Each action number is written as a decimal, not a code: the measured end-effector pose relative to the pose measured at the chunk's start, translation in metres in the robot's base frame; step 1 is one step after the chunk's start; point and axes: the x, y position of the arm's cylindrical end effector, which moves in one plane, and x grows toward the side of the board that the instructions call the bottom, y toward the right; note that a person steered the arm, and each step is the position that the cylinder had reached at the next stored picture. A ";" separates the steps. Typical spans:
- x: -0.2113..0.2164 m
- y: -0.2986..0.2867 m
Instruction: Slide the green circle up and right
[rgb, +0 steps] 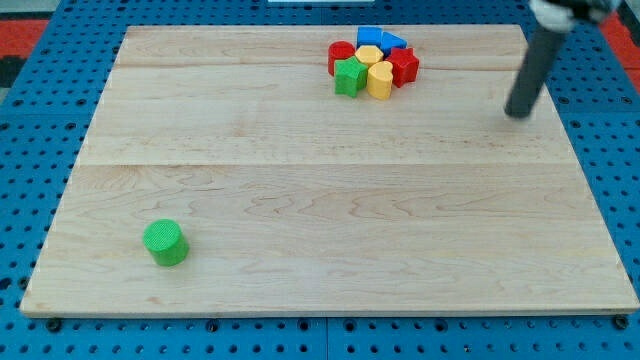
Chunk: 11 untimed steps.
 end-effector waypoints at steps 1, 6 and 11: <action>0.096 -0.072; 0.181 -0.378; 0.035 -0.277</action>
